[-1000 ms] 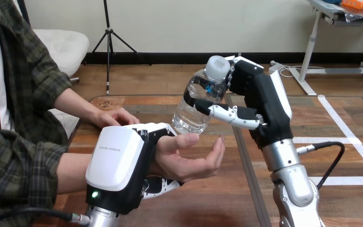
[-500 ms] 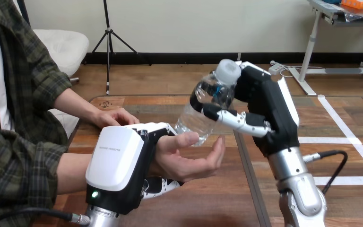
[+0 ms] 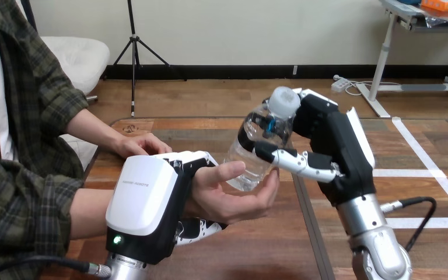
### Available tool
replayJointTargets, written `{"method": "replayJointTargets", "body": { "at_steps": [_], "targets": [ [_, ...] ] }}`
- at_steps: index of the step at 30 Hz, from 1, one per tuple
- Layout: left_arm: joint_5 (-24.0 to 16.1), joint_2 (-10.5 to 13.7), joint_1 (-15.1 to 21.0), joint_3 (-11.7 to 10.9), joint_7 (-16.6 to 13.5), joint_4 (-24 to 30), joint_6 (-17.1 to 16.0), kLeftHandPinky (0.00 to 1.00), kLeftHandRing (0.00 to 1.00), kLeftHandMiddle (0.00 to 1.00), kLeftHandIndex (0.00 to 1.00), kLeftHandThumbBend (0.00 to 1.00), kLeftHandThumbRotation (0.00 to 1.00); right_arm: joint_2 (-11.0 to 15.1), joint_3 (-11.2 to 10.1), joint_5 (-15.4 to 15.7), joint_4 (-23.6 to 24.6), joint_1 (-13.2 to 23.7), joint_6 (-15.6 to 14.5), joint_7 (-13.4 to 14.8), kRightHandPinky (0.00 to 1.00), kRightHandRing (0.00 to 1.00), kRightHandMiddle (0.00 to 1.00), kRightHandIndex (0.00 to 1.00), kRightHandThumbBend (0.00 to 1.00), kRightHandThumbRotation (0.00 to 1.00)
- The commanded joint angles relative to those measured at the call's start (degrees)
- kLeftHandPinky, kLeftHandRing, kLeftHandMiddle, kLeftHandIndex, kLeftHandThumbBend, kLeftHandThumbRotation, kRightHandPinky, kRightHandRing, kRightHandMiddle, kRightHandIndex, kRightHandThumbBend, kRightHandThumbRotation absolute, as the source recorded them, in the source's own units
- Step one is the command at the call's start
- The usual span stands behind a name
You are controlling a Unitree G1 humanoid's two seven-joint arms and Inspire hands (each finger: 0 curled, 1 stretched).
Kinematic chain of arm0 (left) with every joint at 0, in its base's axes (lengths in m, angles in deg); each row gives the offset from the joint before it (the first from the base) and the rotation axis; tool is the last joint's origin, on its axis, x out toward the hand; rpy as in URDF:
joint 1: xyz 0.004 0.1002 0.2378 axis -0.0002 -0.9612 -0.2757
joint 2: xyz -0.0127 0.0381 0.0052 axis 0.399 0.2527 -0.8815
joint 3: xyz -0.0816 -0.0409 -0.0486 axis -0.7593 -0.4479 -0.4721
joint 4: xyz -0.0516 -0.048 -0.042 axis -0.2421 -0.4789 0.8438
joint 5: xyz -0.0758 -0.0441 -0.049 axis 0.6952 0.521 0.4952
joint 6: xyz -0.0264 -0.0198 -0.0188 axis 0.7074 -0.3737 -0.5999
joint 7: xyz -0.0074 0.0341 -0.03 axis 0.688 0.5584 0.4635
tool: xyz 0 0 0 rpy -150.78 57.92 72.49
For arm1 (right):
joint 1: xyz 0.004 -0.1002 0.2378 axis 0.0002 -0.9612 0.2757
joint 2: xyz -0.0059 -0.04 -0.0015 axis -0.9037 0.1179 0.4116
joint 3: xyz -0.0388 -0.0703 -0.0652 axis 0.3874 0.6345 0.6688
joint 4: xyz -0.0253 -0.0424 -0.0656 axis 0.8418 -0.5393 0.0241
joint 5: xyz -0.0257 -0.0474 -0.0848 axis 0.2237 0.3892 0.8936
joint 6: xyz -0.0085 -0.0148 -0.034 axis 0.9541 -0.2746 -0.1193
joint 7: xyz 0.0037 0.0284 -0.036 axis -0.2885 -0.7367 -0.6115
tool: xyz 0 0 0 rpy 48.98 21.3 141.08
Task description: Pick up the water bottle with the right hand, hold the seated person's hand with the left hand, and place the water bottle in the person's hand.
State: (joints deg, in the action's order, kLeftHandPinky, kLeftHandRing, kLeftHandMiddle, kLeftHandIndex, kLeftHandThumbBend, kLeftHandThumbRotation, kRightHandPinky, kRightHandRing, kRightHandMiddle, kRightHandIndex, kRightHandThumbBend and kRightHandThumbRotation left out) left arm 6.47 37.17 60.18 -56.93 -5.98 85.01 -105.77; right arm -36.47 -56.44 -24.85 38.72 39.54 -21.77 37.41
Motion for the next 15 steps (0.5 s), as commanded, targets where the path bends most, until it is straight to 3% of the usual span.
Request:
{"method": "replayJointTargets", "body": {
  "at_steps": [1, 15],
  "targets": [
    [0.07, -0.86, 2.68, 0.33, -0.05, 3.43, -0.65, 0.31, 0.39, 0.46, 0.48, 0.9, 0.0, 0.92, -0.61, 0.73, 4.57, 1.6, 2.11, 0.88, 0.46, 0.46, 0.5, 0.57, 0.65, 0.0],
    [0.32, -0.55, 2.69, 0.03, 0.08, 3.49, -0.79, 0.31, 0.39, 0.46, 0.48, 0.9, 0.0, 0.84, -0.75, -1.76, 6.18, -1.01, 2.49, -0.99, 0.47, 0.44, 0.49, 0.57, 0.66, 0.0]
  ]
}}
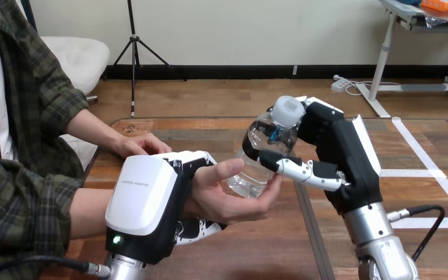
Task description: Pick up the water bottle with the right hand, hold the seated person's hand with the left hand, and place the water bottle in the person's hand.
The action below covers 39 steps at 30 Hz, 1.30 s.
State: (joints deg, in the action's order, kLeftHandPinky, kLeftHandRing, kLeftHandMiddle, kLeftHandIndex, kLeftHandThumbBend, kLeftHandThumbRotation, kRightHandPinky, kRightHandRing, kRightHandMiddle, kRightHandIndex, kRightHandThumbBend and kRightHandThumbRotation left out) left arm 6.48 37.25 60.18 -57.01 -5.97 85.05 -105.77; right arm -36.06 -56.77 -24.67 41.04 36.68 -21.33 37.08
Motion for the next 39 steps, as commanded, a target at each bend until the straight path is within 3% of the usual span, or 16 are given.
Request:
{"method": "replayJointTargets", "body": {
  "at_steps": [1, 30, 39],
  "targets": [
    [0.32, -0.62, 2.71, 0.1, 0.04, 3.42, -0.8, 0.31, 0.39, 0.46, 0.48, 0.9, 0.0, 0.45, -0.41, -2.18, 3.98, 1.69, 1.92, -0.89, 0.47, 0.44, 0.49, 0.57, 0.66, 0.0],
    [0.75, -0.69, 3.07, -0.22, 0.58, 3.47, -0.71, 0.31, 0.39, 0.47, 0.49, 0.91, 0.0, -0.05, 0.4, -0.73, 9.46, -2.92, -0.61, -1.08, 0.49, 0.42, 0.46, 0.55, 0.68, 0.0],
    [0.5, -0.63, 3.21, -0.22, 0.42, 3.37, -0.76, 0.31, 0.4, 0.47, 0.49, 0.91, 0.0, -0.33, 1.24, -2.67, 10.47, -3.67, -1.23, -3.09, 0.46, 0.42, 0.46, 0.55, 0.66, 0.0]
  ]
}}
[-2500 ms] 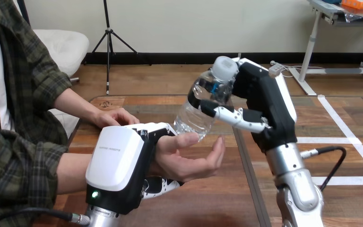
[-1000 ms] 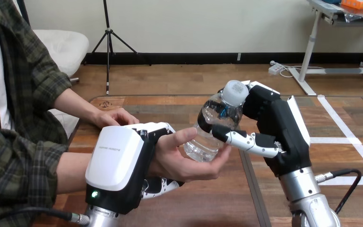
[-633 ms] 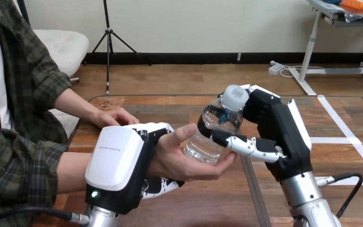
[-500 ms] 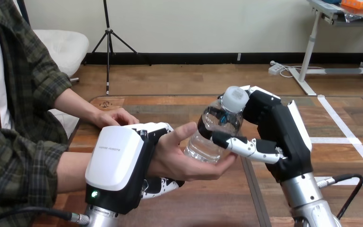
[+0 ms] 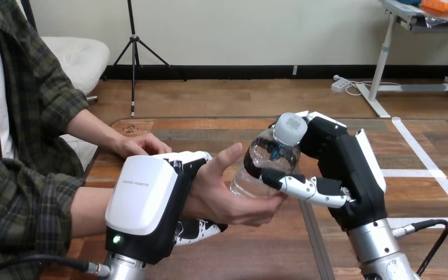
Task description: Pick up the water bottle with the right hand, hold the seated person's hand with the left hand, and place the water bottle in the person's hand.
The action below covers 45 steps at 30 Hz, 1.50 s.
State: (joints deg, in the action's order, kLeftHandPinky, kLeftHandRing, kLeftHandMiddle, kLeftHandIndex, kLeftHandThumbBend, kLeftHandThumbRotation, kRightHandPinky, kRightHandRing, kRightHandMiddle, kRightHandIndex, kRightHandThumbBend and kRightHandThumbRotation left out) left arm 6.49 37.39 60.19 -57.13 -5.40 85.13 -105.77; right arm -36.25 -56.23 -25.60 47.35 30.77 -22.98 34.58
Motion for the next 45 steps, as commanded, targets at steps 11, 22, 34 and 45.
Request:
{"method": "replayJointTargets", "body": {
  "at_steps": [11, 22, 34, 45],
  "targets": [
    [0.31, -0.87, 3.17, -0.1, -0.13, 3.23, -0.49, 0.32, 0.4, 0.47, 0.49, 0.91, 0.0, 0.13, 1.32, -1.88, 5.12, 1.63, 0.6, -1.71, 0.45, 0.42, 0.46, 0.55, 0.66, 0.0],
    [0.16, -0.85, 3.17, -0.09, -0.12, 3.11, -0.37, 0.31, 0.4, 0.47, 0.49, 0.91, 0.0, 0.05, 1.63, -3.07, 5.55, 1.48, -0.09, -2.61, 0.44, 0.41, 0.47, 0.55, 0.66, 0.0],
    [0.1, -0.92, 3.21, -0.13, -0.07, 3.14, -0.29, 0.31, 0.4, 0.47, 0.5, 0.91, 0.0, -0.02, 1.8, -3.97, 5.82, 1.69, -0.7, -3.69, 0.42, 0.41, 0.47, 0.55, 0.67, 0.0],
    [-0.01, -0.89, 3.27, -0.15, -0.11, 3.09, -0.33, 0.31, 0.4, 0.47, 0.5, 0.91, 0.0, -0.14, 1.86, -4.69, 5.84, 1.88, -0.86, -4.77, 0.41, 0.41, 0.47, 0.55, 0.67, 0.0]
  ]
}}
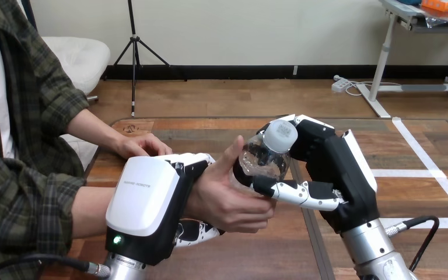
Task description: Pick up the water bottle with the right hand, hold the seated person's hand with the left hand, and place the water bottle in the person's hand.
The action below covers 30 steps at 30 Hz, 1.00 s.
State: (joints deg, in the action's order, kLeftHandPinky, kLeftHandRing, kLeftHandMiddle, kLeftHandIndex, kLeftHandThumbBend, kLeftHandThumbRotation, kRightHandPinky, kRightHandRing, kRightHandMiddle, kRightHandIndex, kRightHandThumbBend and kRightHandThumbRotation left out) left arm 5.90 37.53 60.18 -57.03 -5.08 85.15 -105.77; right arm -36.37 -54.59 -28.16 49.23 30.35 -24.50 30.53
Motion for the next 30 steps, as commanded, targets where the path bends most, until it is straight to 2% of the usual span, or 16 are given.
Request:
{"method": "replayJointTargets", "body": {
  "at_steps": [1, 30],
  "targets": [
    [0.57, -1.01, 3.28, -0.26, -0.41, 3.07, -0.32, 0.31, 0.4, 0.47, 0.5, 0.91, 0.0, -0.03, 0.2, -2.13, 3.91, 2.34, 0.7, -0.78, 0.41, 0.41, 0.47, 0.55, 0.67, 0.0],
    [0.61, -1.17, 3.39, -0.3, -0.4, 3.02, -0.16, 0.31, 0.39, 0.47, 0.49, 0.9, 0.0, -0.3, 0.04, -2.15, 3.41, 3.23, 0.7, -1.07, 0.41, 0.41, 0.47, 0.57, 0.69, 0.0]
  ]
}}
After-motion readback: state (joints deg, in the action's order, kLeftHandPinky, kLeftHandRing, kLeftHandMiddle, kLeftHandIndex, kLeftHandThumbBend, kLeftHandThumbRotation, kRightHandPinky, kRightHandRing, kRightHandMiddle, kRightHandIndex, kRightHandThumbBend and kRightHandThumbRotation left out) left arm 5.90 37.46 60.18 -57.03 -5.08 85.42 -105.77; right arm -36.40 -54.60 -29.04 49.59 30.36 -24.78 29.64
